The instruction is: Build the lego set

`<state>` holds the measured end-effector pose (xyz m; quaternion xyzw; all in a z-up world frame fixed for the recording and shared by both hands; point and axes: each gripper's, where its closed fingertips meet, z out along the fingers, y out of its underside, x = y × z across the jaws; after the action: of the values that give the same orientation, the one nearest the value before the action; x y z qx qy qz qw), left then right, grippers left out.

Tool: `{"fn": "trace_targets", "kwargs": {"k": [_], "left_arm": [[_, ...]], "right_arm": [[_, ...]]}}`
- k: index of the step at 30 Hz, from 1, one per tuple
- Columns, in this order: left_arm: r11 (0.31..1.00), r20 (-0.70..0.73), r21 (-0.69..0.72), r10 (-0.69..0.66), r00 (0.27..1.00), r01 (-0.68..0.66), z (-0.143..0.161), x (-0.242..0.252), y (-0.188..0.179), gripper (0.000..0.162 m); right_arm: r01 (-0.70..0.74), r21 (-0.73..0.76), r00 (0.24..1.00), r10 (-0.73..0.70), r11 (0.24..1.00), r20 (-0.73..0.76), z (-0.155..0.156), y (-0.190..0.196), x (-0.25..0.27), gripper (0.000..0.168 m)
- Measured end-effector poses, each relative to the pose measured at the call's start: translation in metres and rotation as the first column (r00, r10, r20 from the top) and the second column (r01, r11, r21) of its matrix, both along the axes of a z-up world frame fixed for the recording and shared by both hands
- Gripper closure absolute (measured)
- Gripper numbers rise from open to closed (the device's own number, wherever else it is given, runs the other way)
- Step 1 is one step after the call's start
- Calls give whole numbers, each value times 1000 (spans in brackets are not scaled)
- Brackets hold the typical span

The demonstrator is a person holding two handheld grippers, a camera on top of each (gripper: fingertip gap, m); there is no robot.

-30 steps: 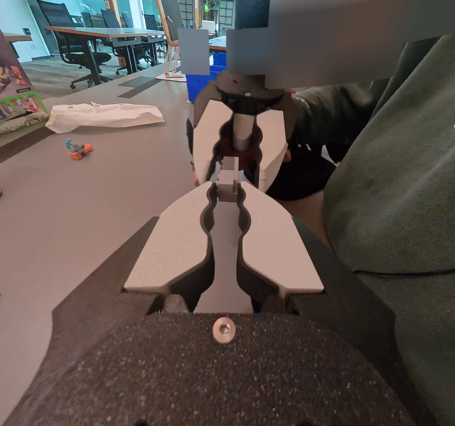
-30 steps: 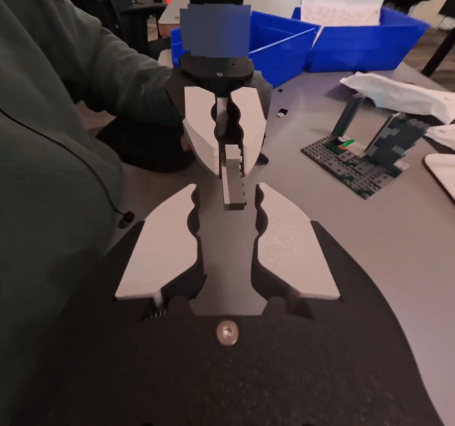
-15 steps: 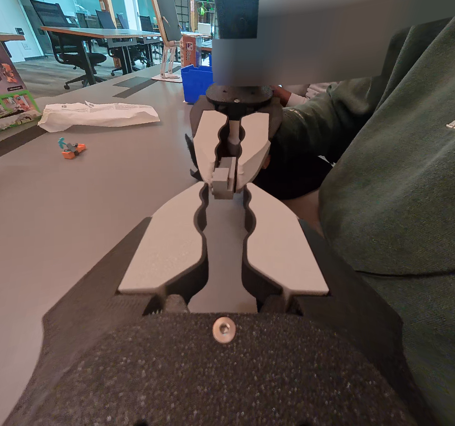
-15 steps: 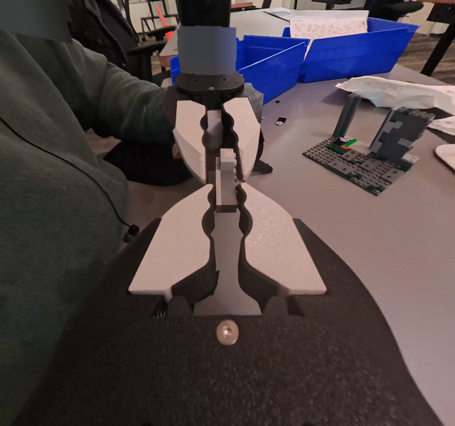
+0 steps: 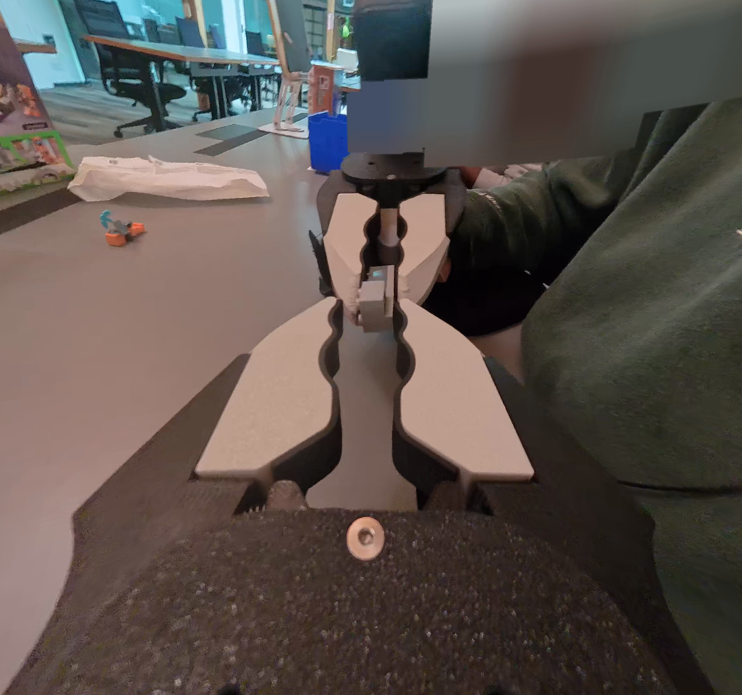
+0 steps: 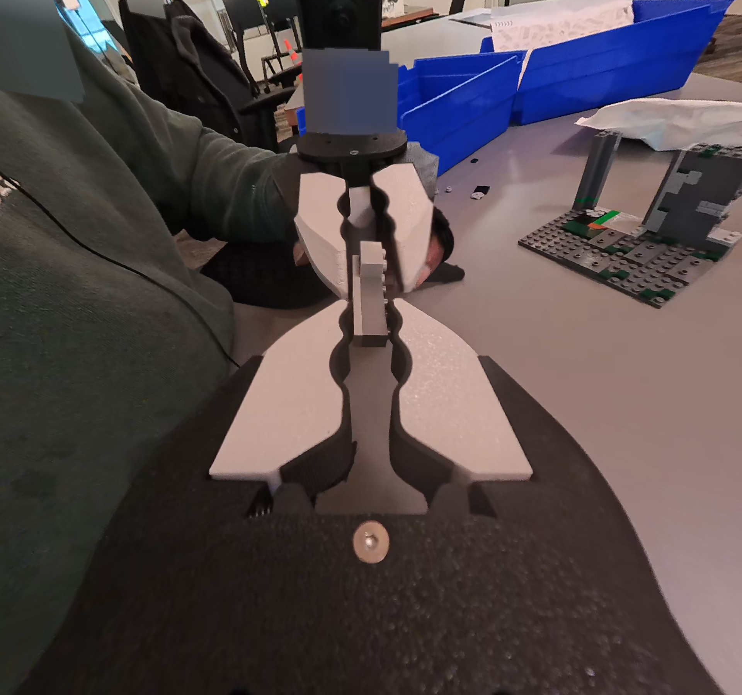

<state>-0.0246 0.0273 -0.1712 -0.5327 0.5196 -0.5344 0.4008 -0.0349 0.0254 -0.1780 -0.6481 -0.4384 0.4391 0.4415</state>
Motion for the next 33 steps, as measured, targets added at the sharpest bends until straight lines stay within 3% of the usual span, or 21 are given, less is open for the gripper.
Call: {"fn": "trace_targets", "kwargs": {"k": [8,11,16,21,28,33], "left_arm": [[998,-107,-14,52,993,-54,-11,1,9,128],[999,-114,-10,38,993,-40,-13,1,4,144],[999,-146,-10,39,989,-41,-19,1,4,144],[998,-143,-44,26,989,-33,-19,5,1,129],[997,-96,-68,22,995,-29,-13,3,2,145],[998,-92,-62,-1,996,-5,-11,2,-1,147]], "right_arm": [[23,21,999,-24,1000,36,-12,4,0,153],[35,17,998,-36,999,46,-15,7,0,153],[38,30,997,-40,999,73,-21,7,1,153],[37,18,998,-37,999,50,-19,7,1,153],[12,-24,1000,-13,1000,-15,-13,5,2,153],[-1,-5,1000,1,1000,-15,-12,2,2,153]]}}
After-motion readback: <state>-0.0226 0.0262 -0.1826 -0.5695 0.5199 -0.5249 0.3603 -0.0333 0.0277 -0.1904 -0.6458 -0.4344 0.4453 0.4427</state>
